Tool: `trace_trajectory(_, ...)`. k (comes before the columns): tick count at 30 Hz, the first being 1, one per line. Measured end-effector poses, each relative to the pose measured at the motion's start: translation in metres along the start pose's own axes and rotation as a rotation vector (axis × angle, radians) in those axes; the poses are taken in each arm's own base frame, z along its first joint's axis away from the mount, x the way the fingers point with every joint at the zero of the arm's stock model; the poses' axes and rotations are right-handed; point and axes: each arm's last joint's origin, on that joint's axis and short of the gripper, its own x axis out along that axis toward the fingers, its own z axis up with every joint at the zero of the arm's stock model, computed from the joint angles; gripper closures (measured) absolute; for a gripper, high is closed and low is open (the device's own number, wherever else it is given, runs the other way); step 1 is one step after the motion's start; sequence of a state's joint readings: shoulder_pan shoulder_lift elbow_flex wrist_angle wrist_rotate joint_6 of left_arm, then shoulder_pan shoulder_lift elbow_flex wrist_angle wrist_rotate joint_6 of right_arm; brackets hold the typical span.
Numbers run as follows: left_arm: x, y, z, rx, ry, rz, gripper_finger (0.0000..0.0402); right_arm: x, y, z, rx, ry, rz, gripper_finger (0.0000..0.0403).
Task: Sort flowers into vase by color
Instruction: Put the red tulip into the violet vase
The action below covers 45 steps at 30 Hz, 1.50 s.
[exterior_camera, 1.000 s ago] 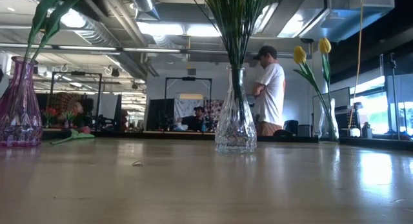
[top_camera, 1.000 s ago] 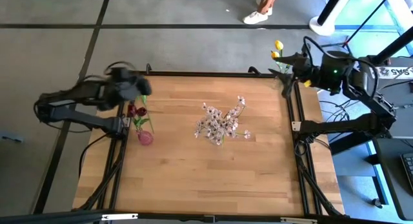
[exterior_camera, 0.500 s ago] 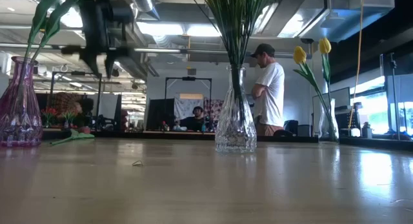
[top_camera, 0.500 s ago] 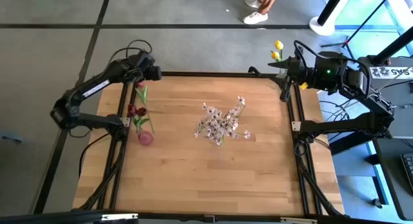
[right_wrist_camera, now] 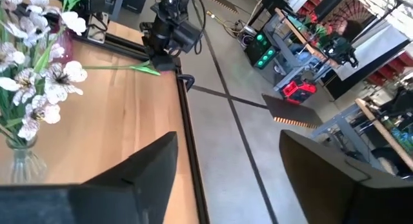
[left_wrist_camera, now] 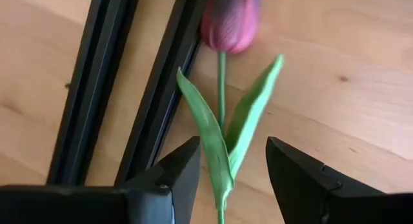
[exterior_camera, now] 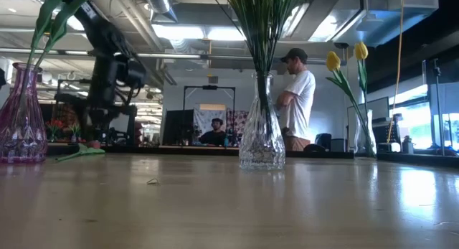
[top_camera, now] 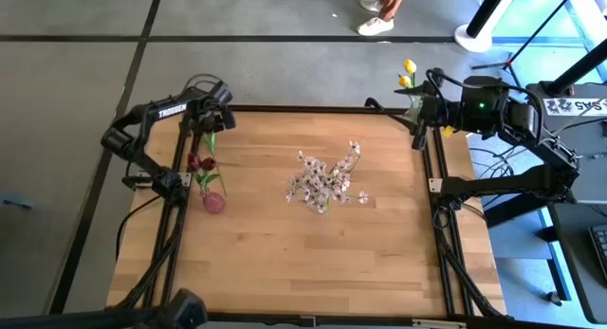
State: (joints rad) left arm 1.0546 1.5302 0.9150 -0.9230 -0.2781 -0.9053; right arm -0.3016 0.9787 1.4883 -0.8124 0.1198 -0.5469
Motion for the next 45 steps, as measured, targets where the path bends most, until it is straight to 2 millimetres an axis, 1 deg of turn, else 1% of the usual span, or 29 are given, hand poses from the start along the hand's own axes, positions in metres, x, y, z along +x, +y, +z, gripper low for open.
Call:
trace_trajectory(2, 0.008, -0.001, 0.001, -0.035, 0.008, 0.033, 0.0229, 0.0, 0.0, 0.0, -0.018, 0.001, 0.0, 0.0121)
trace_trajectory(5, 0.018, -0.002, 0.005, -0.092, 0.009, 0.062, 0.0229, 0.0, 0.0, 0.0, -0.043, 0.009, -0.012, 0.0115)
trace_trajectory(9, 0.019, -0.005, 0.004, -0.152, -0.053, 0.079, 0.0232, -0.005, 0.0, -0.002, -0.08, 0.025, -0.023, 0.0117)
trace_trajectory(12, 0.022, -0.003, 0.002, -0.255, -0.057, 0.087, 0.0241, -0.011, -0.001, -0.005, -0.107, 0.047, -0.045, 0.0122)
trace_trajectory(14, 0.028, 0.001, -0.003, -0.31, -0.031, 0.101, 0.0248, -0.016, -0.001, -0.007, -0.117, 0.058, -0.051, 0.0124)
trace_trajectory(17, 0.04, 0.005, -0.017, -0.358, 0.006, 0.107, 0.0254, -0.025, -0.001, -0.01, -0.116, 0.075, -0.066, 0.0125)
trace_trajectory(20, 0.047, 0.002, -0.028, -0.379, -0.032, 0.064, 0.0255, -0.035, -0.001, -0.013, -0.088, 0.069, -0.073, 0.0125)
trace_trajectory(24, 0.048, -0.002, -0.035, -0.392, -0.072, 0.058, 0.026, -0.044, -0.002, -0.013, -0.077, 0.05, -0.104, 0.0126)
trace_trajectory(26, 0.048, -0.002, -0.034, -0.373, -0.066, 0.048, 0.0277, -0.046, -0.003, -0.012, -0.077, 0.037, -0.127, 0.0126)
trace_trajectory(27, 0.048, -0.003, -0.033, -0.367, -0.065, 0.044, 0.0292, -0.048, -0.004, -0.012, -0.078, 0.029, -0.136, 0.0126)
trace_trajectory(28, 0.047, -0.004, -0.033, -0.364, -0.065, 0.039, 0.0312, -0.049, -0.005, -0.011, -0.082, 0.019, -0.146, 0.0126)
trace_trajectory(30, 0.045, -0.007, -0.031, -0.365, -0.058, 0.022, 0.0362, -0.051, -0.006, -0.009, -0.103, -0.001, -0.161, 0.0126)
trace_trajectory(31, 0.043, -0.008, -0.03, -0.365, -0.057, 0.012, 0.0381, -0.051, -0.006, -0.009, -0.115, -0.006, -0.165, 0.0126)
trace_trajectory(33, 0.036, -0.012, -0.026, -0.354, -0.039, -0.053, 0.0389, -0.052, -0.007, -0.007, -0.13, -0.02, -0.177, 0.0126)
trace_trajectory(35, 0.02, -0.017, -0.02, -0.316, -0.067, -0.15, 0.0392, -0.052, -0.008, -0.006, -0.156, -0.026, -0.183, 0.0126)
trace_trajectory(37, 0.001, -0.016, -0.016, -0.279, -0.125, -0.206, 0.0396, -0.051, -0.008, -0.005, -0.173, -0.033, -0.19, 0.0126)
trace_trajectory(39, -0.025, -0.014, -0.014, -0.255, -0.213, -0.285, 0.0397, -0.051, -0.009, -0.005, -0.188, -0.036, -0.193, 0.0126)
trace_trajectory(41, -0.058, -0.008, -0.018, -0.207, -0.299, -0.4, 0.0398, -0.049, -0.01, -0.003, -0.188, -0.048, -0.203, 0.0126)
trace_trajectory(43, -0.086, 0.003, -0.028, -0.133, -0.395, -0.496, 0.0399, -0.049, -0.011, -0.001, -0.186, -0.067, -0.218, 0.0126)
trace_trajectory(45, -0.115, 0.021, -0.043, -0.063, -0.496, -0.599, 0.0399, -0.047, -0.012, 0.001, -0.193, -0.078, -0.228, 0.0126)
